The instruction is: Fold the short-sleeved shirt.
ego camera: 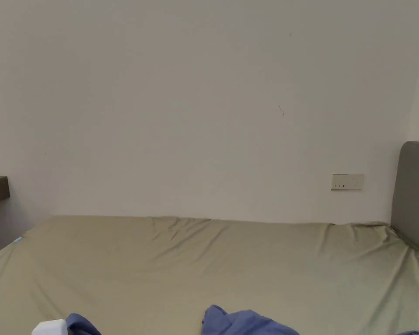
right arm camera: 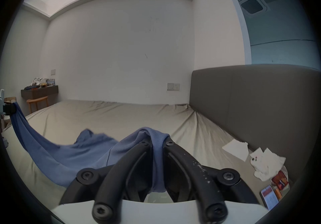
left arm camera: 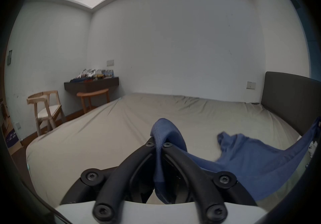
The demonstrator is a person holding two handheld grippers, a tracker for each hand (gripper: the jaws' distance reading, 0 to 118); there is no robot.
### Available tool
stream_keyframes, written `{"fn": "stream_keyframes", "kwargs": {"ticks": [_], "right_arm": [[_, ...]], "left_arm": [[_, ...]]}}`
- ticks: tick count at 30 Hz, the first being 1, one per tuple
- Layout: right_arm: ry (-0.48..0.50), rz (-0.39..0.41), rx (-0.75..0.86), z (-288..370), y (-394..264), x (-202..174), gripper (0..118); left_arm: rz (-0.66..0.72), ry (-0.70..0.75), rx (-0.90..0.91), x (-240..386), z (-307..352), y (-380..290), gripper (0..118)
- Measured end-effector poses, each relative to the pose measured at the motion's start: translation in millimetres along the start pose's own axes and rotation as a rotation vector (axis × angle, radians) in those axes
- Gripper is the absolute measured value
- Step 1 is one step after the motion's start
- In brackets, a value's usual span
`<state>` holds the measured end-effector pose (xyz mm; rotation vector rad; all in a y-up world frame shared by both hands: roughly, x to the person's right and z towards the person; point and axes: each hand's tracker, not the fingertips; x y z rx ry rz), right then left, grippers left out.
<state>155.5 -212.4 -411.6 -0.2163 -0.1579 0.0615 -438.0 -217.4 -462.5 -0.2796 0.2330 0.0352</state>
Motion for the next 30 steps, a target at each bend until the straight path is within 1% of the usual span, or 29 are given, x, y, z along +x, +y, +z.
{"fn": "stream_keyframes", "kwargs": {"ticks": [4,8,12,13,15,16,18,20,22,23,24,25,26,27,28,29,30], "right_arm": [[0.01,-0.017,-0.043,56,-29,17,12],[0.011,0.005,-0.051,111,-47,30,12],[0.036,-0.012,-0.073,159,-60,45,12],[0.053,0.0,-0.093,168,-65,48,12],[0.083,0.053,-0.146,177,-75,50,12],[0.096,0.085,-0.177,180,-81,50,12],[0.1,0.124,-0.254,177,-91,48,12],[0.095,0.146,-0.284,173,-98,46,12],[0.097,0.146,-0.347,163,-103,47,12],[0.107,0.155,-0.362,159,-106,47,13],[0.142,0.153,-0.413,154,-110,48,16],[0.127,0.153,-0.452,150,-113,47,24],[0.095,0.157,-0.479,146,-117,48,47],[0.084,0.162,-0.479,147,-119,48,72],[0.091,0.161,-0.46,150,-120,49,91],[0.084,0.156,-0.424,155,-120,48,108],[0.071,0.144,-0.38,161,-118,47,112]], "left_arm": [[0.061,0.007,-0.063,-26,42,-32,1],[0.063,-0.003,-0.092,-44,83,-50,1],[0.062,-0.03,-0.117,-62,115,-59,1],[0.058,-0.041,-0.128,-65,122,-60,1],[0.024,-0.074,-0.209,-70,128,-64,1],[0.012,-0.083,-0.213,-72,130,-69,1],[-0.055,-0.075,-0.253,-70,134,-78,1],[-0.101,-0.059,-0.304,-69,129,-86,1],[-0.097,-0.058,-0.414,-69,115,-97,2],[-0.093,-0.065,-0.407,-69,112,-101,12],[-0.119,-0.058,-0.427,-68,109,-105,29],[-0.147,-0.054,-0.46,-67,109,-107,58],[-0.17,-0.06,-0.507,-65,108,-111,95],[-0.166,-0.059,-0.509,-65,110,-113,111],[-0.156,-0.07,-0.472,-65,116,-114,115],[-0.16,-0.086,-0.431,-66,119,-114,112],[-0.164,-0.088,-0.425,-65,123,-111,110]]}}
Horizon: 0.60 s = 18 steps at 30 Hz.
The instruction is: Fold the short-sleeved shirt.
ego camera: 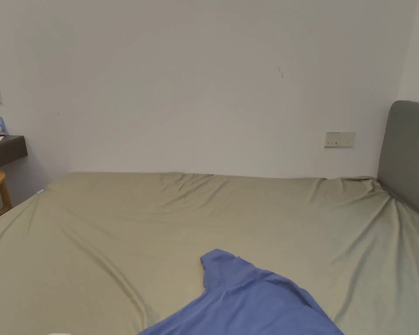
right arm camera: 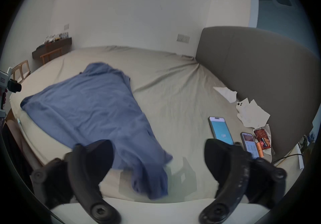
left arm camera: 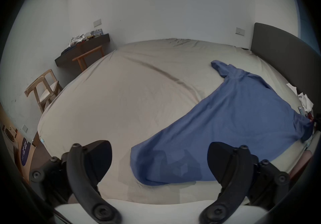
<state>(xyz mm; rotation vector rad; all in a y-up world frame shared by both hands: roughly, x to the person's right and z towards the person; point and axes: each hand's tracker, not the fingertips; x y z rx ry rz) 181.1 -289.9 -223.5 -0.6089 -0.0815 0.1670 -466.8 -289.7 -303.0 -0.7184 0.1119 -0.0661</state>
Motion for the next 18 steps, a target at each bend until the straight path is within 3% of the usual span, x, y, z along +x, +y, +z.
{"fn": "stream_keyframes", "kwargs": {"ticks": [2,3,4,5,6,7,8,9,10,12,14,16,18], "right_arm": [[-0.013,-0.025,0.071,19,7,-6,112],[-0.025,-0.033,0.111,29,10,-10,112],[-0.024,-0.043,0.168,43,14,-17,110],[-0.003,-0.061,0.227,60,17,-25,99],[0.017,-0.078,0.276,73,18,-32,82],[0.054,-0.098,0.321,88,18,-42,63],[0.09,-0.113,0.352,101,19,-54,27],[0.114,-0.12,0.375,110,18,-65,6],[0.116,-0.116,0.389,119,17,-78,2],[0.125,-0.107,0.412,127,12,-102,1],[0.278,-0.101,0.364,125,13,-119,2],[0.316,-0.018,0.32,118,14,-138,2],[0.343,0.025,0.31,114,14,-153,1]], "left_arm": [[0.006,-0.002,0.061,1,21,3,106],[0.026,-0.01,0.124,2,40,3,93],[0.065,-0.023,0.214,1,62,0,74],[0.11,-0.025,0.281,2,82,-4,42],[0.147,-0.019,0.308,3,98,-9,25],[0.187,-0.019,0.341,3,118,-17,19],[0.224,-0.017,0.378,4,134,-26,16],[0.257,-0.012,0.411,6,150,-37,7],[0.279,-0.005,0.442,9,163,-50,0],[0.262,0.036,0.465,20,180,-72,0],[0.158,-0.005,0.419,28,188,-89,0],[0.053,-0.004,0.359,34,180,-97,0],[0.12,-0.007,0.305,27,170,-101,0]]}}
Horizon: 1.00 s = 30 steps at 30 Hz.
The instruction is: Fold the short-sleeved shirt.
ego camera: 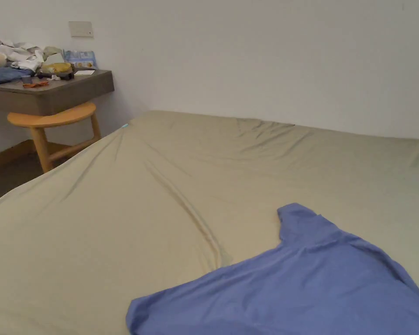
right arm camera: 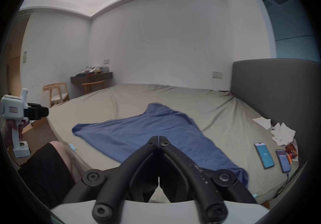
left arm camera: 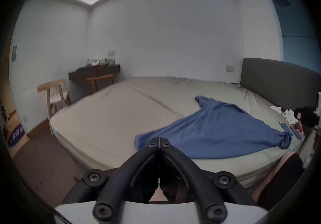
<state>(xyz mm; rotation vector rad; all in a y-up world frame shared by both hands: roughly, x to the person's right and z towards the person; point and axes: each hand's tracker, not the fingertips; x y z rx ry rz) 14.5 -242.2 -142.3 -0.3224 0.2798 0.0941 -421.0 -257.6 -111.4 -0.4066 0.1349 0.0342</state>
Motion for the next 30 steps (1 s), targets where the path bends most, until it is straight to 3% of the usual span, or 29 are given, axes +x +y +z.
{"fn": "stream_keyframes", "kwargs": {"ticks": [5,6,7,8,9,10,11,13,17,18,20,21,22,24,27,30], "right_arm": [[0.073,-0.038,-0.031,-21,3,-20,1],[0.088,-0.03,-0.042,-25,4,-23,1],[0.105,-0.024,-0.056,-28,5,-26,1],[0.113,-0.019,-0.061,-31,6,-29,1],[0.123,-0.014,-0.066,-32,7,-31,1],[0.13,-0.011,-0.07,-33,8,-32,1],[0.135,-0.007,-0.072,-34,9,-33,1],[0.137,-0.001,-0.079,-37,10,-36,1],[0.129,0.006,-0.103,-43,9,-36,1],[0.123,0.007,-0.112,-44,8,-35,1],[0.11,0.001,-0.123,-48,8,-34,1],[0.106,-0.008,-0.123,-49,9,-33,1],[0.104,-0.021,-0.122,-49,8,-30,1],[0.103,-0.028,-0.125,-52,7,-29,1],[0.098,-0.012,-0.146,-61,4,-27,1],[0.114,-0.026,-0.16,-71,4,-20,1]], "left_arm": [[0.129,0.008,-0.196,-39,-76,10,0],[0.158,-0.005,-0.223,-47,-95,12,7],[0.196,-0.005,-0.256,-56,-118,14,26],[0.211,0.011,-0.309,-63,-141,16,72],[0.232,0.003,-0.336,-70,-163,16,102],[0.25,-0.006,-0.355,-77,-184,15,116],[0.25,0.012,-0.356,-81,-202,15,113],[0.261,0.032,-0.383,-88,-231,15,96],[0.262,0.058,-0.438,-90,-267,5,90],[0.239,0.083,-0.489,-87,-273,1,80],[0.242,0.08,-0.521,-82,-275,-6,48],[0.174,0.159,-0.476,-74,-266,-8,16],[0.126,0.115,-0.425,-70,-261,-8,1],[0.195,-0.027,-0.438,-60,-254,-10,1],[0.027,-0.037,-0.362,-32,-242,-2,1],[0.154,-0.093,-0.33,-29,-231,8,1]]}}
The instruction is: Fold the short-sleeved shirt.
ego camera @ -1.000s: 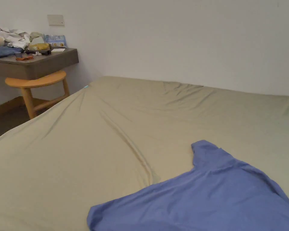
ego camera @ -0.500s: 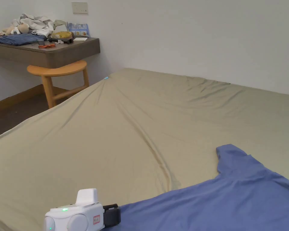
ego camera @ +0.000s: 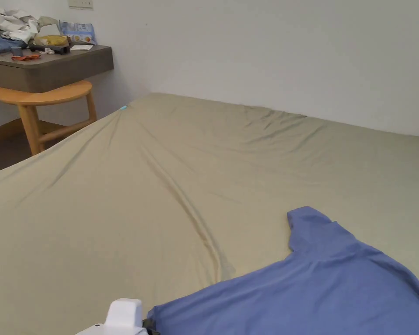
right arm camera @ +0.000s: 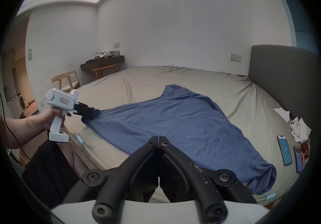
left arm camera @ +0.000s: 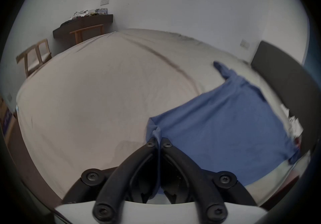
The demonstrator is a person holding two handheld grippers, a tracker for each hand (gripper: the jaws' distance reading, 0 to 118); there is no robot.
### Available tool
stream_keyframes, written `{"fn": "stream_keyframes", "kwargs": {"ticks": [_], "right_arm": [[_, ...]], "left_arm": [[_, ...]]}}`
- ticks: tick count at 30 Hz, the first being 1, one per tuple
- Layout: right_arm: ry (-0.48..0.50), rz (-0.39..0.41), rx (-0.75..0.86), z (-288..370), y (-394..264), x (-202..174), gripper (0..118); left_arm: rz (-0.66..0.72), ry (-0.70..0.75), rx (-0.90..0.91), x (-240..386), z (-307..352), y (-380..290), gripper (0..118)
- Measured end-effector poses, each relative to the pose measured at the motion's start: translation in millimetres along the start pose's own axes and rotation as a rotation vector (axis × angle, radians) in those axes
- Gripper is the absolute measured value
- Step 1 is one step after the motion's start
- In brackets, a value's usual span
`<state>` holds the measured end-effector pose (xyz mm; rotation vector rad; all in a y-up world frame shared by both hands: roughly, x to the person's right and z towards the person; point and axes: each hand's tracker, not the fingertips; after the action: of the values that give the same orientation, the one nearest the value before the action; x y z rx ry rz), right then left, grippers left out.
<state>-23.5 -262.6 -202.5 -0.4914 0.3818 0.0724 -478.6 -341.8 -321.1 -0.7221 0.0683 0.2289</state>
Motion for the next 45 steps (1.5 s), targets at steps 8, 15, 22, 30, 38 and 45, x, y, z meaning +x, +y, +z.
{"fn": "stream_keyframes", "kwargs": {"ticks": [8,15,22,30,38,45], "right_arm": [[0.032,0.071,-0.096,-110,54,65,2],[0.083,0.062,-0.305,-322,145,163,111],[-0.045,0.15,-0.412,-463,171,226,98],[0.144,0.141,-0.466,-455,145,229,19],[0.031,0.186,-0.214,-337,185,195,7],[-0.076,0.186,0.056,-153,235,168,7]], "left_arm": [[0.094,0.011,0.113,-6,32,-4,1],[0.075,0.035,0.12,-8,32,-1,1],[0.05,0.026,0.079,-8,29,-4,1],[-0.023,-0.016,0.039,5,18,-8,1],[-0.024,0.018,0.152,4,47,16,1],[-0.104,0.001,0.353,16,103,75,1]]}}
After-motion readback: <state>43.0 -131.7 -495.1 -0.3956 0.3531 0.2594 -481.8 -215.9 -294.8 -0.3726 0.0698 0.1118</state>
